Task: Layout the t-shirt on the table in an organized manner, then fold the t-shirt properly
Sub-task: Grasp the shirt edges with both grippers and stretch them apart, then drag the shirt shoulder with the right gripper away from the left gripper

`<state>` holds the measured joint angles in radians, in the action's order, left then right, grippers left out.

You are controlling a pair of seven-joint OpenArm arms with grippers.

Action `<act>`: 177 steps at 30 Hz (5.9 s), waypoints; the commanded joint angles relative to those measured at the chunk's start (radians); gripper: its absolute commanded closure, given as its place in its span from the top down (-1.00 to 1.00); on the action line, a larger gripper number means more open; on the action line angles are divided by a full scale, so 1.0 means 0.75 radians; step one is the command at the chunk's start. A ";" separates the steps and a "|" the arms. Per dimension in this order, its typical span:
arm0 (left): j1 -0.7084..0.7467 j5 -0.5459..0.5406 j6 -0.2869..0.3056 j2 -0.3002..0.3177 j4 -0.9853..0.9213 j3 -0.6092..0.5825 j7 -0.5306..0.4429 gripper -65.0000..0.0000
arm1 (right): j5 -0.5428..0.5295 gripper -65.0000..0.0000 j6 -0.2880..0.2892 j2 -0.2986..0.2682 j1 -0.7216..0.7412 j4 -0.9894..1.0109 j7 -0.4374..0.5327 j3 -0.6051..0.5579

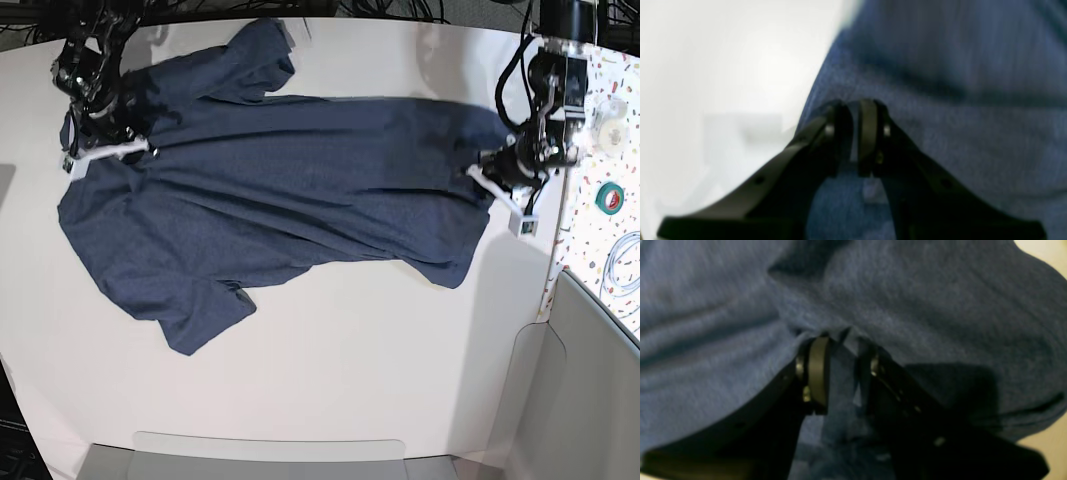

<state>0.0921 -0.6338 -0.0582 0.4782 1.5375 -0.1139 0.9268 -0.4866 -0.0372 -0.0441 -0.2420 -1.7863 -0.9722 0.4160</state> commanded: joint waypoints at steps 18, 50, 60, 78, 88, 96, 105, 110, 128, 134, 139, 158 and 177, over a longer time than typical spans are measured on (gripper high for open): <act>-0.337 0.030 -0.032 0.002 -0.365 -0.003 0.015 -0.75 | 0.016 -0.52 -0.005 0.005 0.401 0.439 -0.035 -0.005; 0.226 0.018 -0.022 -0.056 0.557 0.474 0.232 -0.53 | -0.385 -0.25 -0.011 0.023 -0.036 -0.344 -0.215 -0.259; 0.330 0.018 -0.022 -0.056 0.557 0.466 0.183 -0.53 | -0.197 -0.25 -0.015 -0.034 -0.149 -0.357 -0.123 -0.412; 0.353 0.018 -0.022 -0.060 0.557 0.464 0.183 -0.53 | 0.003 -0.25 -0.708 0.058 0.011 -0.330 0.088 -0.406; 0.353 0.018 -0.022 -0.060 0.557 0.464 0.183 -0.53 | 0.014 -0.25 -0.876 0.062 0.023 -0.271 0.088 -0.402; 0.353 0.016 -0.022 -0.076 0.557 0.462 0.183 -0.53 | 0.009 -0.25 -0.876 0.066 0.068 -0.181 0.088 -0.306; 0.355 0.016 -0.022 -0.076 0.557 0.462 0.185 -0.53 | 0.009 -0.25 -0.876 0.066 0.099 -0.179 0.088 -0.304; 0.355 0.016 -0.022 -0.076 0.557 0.462 0.185 -0.53 | 0.009 -0.25 -0.876 0.066 0.129 -0.162 0.088 -0.304; 0.347 0.016 -0.022 -0.076 0.557 0.462 0.189 -0.53 | 0.009 -0.77 -0.872 0.064 0.144 -0.052 0.086 -0.308; 0.347 0.016 -0.022 -0.076 0.557 0.462 0.189 -0.53 | 0.009 -1.00 -0.872 0.066 0.148 -0.052 0.029 -0.306; 0.345 0.016 -0.022 -0.076 0.557 0.462 0.189 -0.53 | 0.009 -1.00 -0.872 0.068 0.125 -0.154 0.017 -0.310; 0.351 0.016 -0.022 -0.076 0.557 0.462 0.189 -0.53 | -0.279 -1.00 -0.866 -0.065 -0.278 -0.355 0.027 -0.304; 0.345 0.016 -0.022 -0.078 0.557 0.462 0.189 -0.53 | -0.285 -1.00 -0.864 -0.165 -0.400 -0.348 0.017 0.056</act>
<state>0.3550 -0.6167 -0.0757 0.4076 1.9381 0.2272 1.0767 -0.6952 -0.6838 -0.1596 -0.5396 -2.0335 -0.9688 0.4538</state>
